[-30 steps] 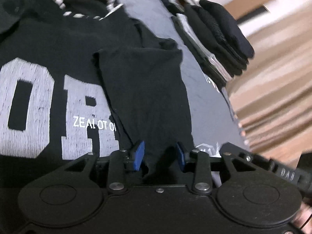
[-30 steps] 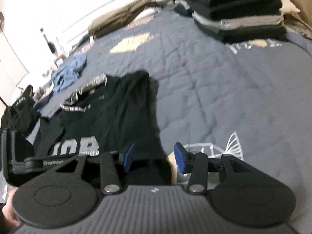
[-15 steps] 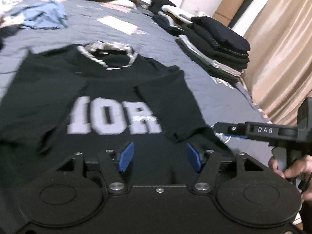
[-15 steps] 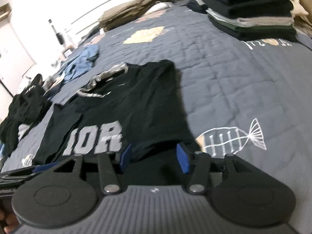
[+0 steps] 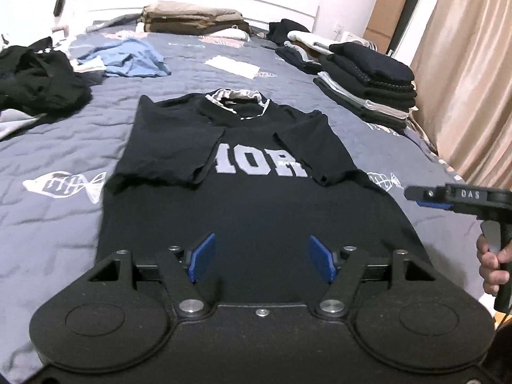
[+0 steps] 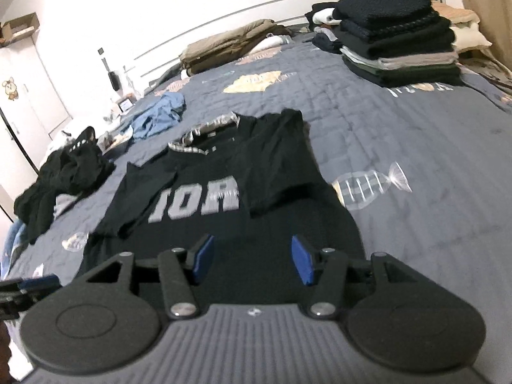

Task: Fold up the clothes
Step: 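Open both tools and lift them away from the folded shirt, then move both tools down to the shirt hem and close on it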

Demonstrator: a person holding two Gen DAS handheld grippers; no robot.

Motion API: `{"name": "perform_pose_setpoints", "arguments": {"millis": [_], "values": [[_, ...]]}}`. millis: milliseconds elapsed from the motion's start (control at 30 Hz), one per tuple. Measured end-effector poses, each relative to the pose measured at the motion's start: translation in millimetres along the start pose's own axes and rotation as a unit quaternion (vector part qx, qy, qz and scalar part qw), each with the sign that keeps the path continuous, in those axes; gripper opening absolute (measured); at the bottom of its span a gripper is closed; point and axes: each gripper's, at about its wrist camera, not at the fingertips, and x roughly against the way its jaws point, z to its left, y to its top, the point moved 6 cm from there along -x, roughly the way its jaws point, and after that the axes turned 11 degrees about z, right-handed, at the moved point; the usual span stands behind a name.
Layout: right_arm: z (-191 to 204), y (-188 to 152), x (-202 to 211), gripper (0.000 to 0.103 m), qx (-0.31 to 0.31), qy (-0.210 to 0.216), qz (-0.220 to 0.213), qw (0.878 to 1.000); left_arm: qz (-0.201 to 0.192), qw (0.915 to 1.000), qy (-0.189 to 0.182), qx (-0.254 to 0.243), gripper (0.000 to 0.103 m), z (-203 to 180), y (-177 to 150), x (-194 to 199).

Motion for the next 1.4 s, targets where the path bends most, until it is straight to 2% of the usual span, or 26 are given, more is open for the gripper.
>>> {"name": "perform_pose_setpoints", "arguments": {"millis": [200,433,600,733,900,1100,1267,1400], "values": [[0,-45,17,0.053,0.008,-0.019,0.005,1.0,-0.01,0.9999,0.006,-0.003,0.066,4,-28,11],[-1,-77,34,0.053,0.029,-0.036,0.006,0.999,-0.015,0.9997,0.012,-0.012,0.067,6,-60,17],[-3,-88,43,0.053,0.035,-0.046,0.005,0.998,-0.019,0.9992,0.02,-0.028,0.067,3,-73,24],[-1,-93,47,0.053,0.033,-0.033,0.004,0.999,-0.018,0.9984,0.028,-0.045,0.068,1,-82,29],[-6,-103,47,0.053,0.033,-0.036,0.017,0.999,-0.006,0.9981,0.04,-0.047,0.069,16,-94,36],[-17,-112,51,0.054,0.006,-0.032,0.025,0.999,0.003,0.9985,0.05,-0.024,0.07,45,-109,48],[-26,-122,61,0.054,-0.01,-0.073,0.054,0.996,0.012,0.9976,0.068,-0.001,0.07,58,-123,66],[-27,-126,77,0.054,-0.002,-0.073,0.061,0.995,0.024,0.9978,0.056,0.026,0.07,66,-132,78]]}}
